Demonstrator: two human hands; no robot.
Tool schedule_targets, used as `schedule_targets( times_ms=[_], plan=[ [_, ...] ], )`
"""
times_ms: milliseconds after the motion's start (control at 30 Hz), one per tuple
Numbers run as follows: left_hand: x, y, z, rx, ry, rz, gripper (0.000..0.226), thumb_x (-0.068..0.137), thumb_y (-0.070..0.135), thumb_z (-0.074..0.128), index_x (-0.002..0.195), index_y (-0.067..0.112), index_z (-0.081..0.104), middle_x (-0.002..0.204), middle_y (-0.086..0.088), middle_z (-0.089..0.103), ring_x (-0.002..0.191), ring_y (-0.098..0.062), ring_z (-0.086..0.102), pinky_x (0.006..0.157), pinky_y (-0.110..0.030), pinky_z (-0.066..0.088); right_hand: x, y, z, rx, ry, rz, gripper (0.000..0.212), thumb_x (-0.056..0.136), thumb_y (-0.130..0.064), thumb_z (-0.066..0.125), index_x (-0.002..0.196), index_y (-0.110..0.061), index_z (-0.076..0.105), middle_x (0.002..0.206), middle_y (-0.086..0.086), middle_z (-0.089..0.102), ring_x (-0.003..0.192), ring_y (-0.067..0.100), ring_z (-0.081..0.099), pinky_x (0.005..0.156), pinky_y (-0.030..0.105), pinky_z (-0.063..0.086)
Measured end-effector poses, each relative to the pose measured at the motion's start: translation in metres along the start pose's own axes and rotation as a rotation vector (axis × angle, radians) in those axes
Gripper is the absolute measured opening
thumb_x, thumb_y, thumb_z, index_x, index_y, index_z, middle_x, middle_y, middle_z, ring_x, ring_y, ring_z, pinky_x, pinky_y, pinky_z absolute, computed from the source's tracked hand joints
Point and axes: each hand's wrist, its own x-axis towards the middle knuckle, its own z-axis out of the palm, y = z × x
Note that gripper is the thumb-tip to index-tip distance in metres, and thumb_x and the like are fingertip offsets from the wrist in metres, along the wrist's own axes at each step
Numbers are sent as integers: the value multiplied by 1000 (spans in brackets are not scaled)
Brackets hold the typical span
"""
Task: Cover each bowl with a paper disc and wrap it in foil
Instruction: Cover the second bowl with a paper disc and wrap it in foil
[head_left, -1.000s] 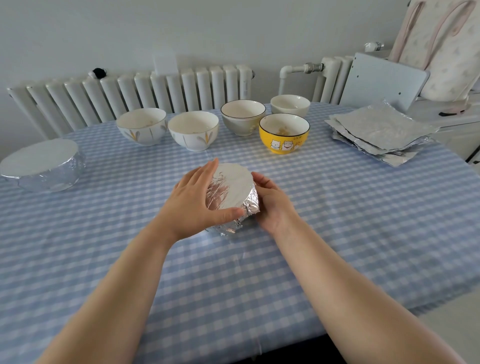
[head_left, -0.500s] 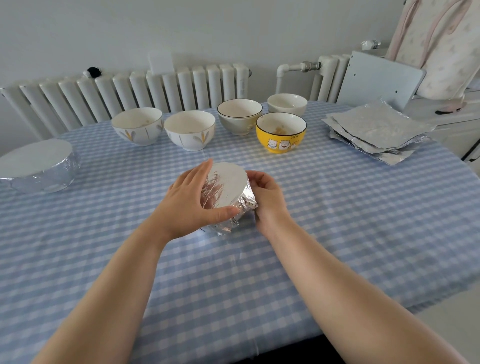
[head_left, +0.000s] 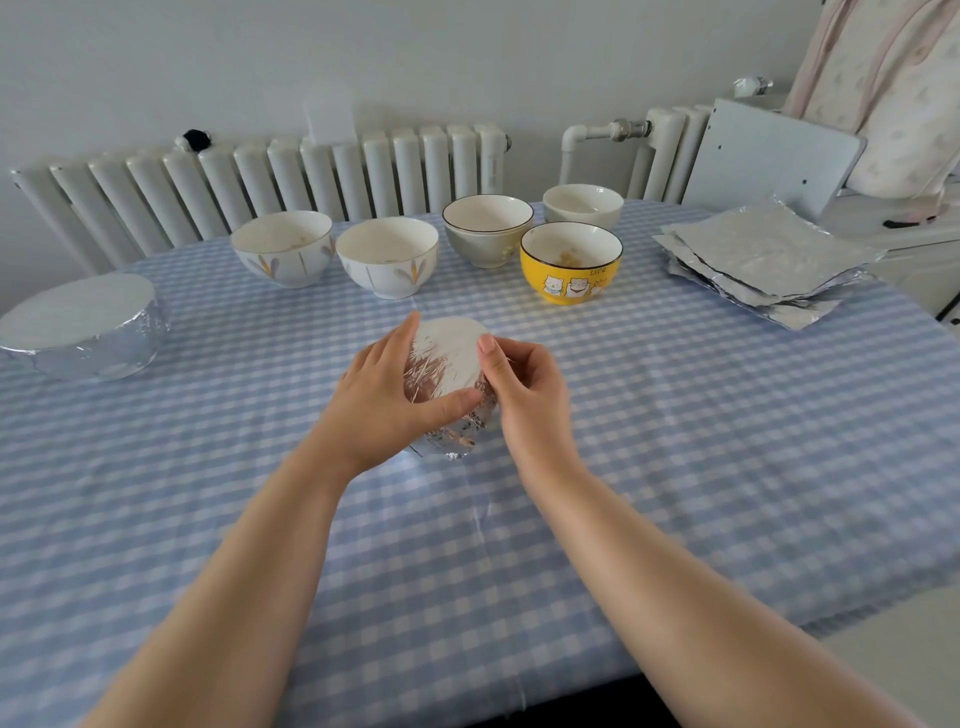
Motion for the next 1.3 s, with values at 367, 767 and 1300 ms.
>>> schedule_targets(
  times_ms=[367,767,1300],
  plan=[
    [-2,-9,1,-150,36,-49,126,51,86,55,157,31,15,160,10,23,147,-11,16,120,-44,21,3,-1,16,119,68,46,22,95,-29,65,81,-12,62,73,-6,66,67,2,63,62,15,50],
    [-1,-9,5,-196,71,-61,127,52,85,57,157,28,14,159,8,26,147,-12,20,120,-46,24,7,2,23,223,104,150,16,94,-24,66,87,-10,63,84,3,69,77,13,66,77,34,57],
    [-3,2,6,-114,76,-71,128,48,86,52,157,30,13,159,7,25,148,-12,15,121,-45,19,15,13,21,473,119,193,19,99,3,47,95,-13,59,89,-1,73,92,22,67,95,47,53]
  ],
)
